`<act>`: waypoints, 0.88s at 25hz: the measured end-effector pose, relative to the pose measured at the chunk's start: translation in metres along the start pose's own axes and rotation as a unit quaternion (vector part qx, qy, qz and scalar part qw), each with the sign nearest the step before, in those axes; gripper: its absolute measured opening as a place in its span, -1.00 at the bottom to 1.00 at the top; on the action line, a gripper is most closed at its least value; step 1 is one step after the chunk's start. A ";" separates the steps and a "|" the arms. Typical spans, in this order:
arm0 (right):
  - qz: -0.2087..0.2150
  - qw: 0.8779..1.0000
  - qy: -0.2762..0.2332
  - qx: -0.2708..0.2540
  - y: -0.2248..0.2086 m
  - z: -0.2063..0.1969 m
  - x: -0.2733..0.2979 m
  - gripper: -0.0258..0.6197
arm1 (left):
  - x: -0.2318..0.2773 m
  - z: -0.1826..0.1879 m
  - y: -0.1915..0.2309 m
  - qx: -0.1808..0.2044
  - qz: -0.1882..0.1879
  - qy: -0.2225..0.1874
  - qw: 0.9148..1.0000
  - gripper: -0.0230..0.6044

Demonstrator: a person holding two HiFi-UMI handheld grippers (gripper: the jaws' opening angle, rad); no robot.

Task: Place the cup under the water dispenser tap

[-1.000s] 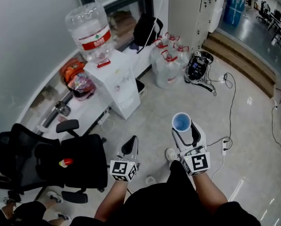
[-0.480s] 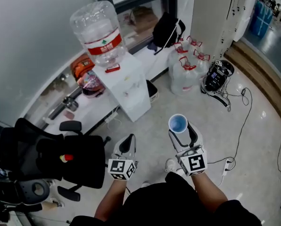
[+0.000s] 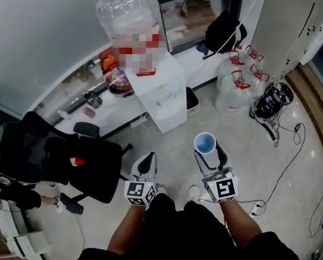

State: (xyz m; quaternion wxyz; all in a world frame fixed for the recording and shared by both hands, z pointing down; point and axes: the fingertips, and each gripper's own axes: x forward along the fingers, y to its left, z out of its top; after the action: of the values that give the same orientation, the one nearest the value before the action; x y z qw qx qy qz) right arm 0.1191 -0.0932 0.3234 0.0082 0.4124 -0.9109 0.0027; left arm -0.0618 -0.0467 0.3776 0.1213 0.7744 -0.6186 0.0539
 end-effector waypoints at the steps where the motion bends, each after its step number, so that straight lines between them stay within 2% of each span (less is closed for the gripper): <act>1: 0.005 1.000 0.003 0.002 0.000 -0.004 0.008 0.01 | 0.003 -0.002 0.005 -0.002 0.004 0.003 1.000 -0.88; 5: 0.026 1.000 0.014 0.002 0.006 -0.015 0.048 0.01 | 0.018 -0.004 0.027 -0.006 0.015 0.009 1.000 -0.88; 9: 0.036 0.999 0.019 -0.008 0.020 -0.016 0.084 0.01 | 0.031 0.002 0.052 -0.010 0.006 0.005 1.000 -0.88; 16: 0.058 0.998 -0.016 -0.022 0.046 -0.011 0.137 0.01 | 0.048 0.010 0.113 -0.005 0.002 -0.020 1.000 -0.88; 22: 0.067 0.998 0.006 -0.016 0.050 -0.047 0.169 0.01 | 0.061 -0.008 0.148 -0.016 0.028 -0.014 0.999 -0.88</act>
State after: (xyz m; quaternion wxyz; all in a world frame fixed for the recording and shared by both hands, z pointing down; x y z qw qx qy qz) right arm -0.0293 -0.1870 0.3739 0.0200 0.3502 -0.9364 -0.0088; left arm -0.1909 -0.1325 0.4179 0.1233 0.7557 -0.6422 0.0360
